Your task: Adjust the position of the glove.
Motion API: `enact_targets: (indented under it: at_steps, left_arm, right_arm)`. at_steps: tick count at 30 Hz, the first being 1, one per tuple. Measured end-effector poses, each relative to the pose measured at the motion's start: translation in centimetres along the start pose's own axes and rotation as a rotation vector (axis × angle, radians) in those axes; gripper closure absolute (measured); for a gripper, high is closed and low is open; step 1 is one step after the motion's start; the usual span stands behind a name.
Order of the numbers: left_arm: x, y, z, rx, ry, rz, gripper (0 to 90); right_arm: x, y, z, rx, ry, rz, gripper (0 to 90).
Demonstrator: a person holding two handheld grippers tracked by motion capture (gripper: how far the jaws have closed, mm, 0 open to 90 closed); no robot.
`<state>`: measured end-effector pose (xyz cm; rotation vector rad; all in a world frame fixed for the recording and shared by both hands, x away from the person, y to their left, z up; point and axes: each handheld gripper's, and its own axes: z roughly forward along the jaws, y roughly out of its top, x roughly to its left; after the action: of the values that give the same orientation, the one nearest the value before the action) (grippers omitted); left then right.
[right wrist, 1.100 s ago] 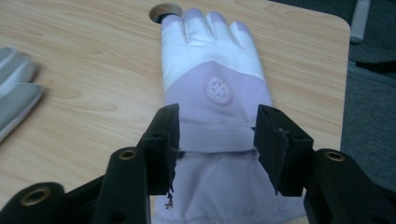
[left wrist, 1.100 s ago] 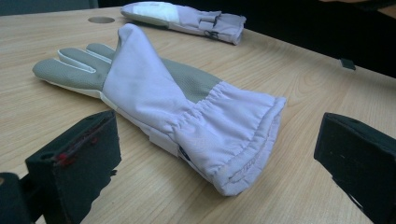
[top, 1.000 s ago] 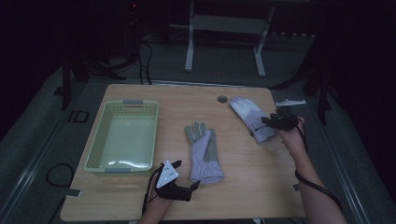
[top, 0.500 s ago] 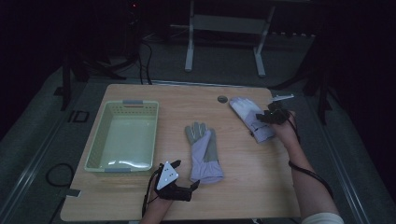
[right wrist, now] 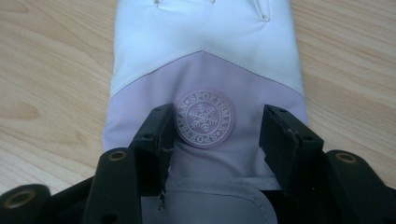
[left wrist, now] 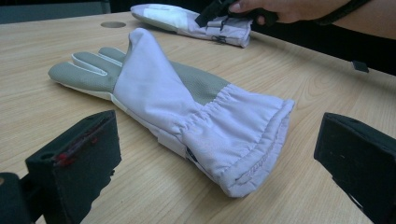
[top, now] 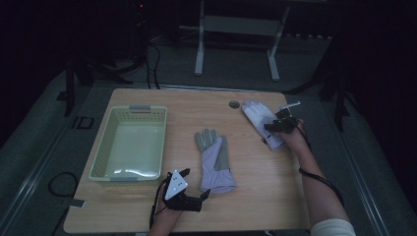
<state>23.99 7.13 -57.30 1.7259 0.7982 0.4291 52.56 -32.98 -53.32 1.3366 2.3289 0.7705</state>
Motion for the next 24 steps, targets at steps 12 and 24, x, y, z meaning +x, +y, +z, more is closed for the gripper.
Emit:
enact_targets:
  at_steps: [12,24]
  left_arm:
    - [0.0,0.0,0.0,0.004,0.002,0.004,0.7]
    - [-0.1,0.0,0.1,0.007,-0.005,0.018,0.7]
  right_arm:
    - [0.5,0.0,0.0,0.01,0.095,0.023,70.4]
    - [1.4,-0.6,-1.8,-0.045,-0.008,0.148,79.6]
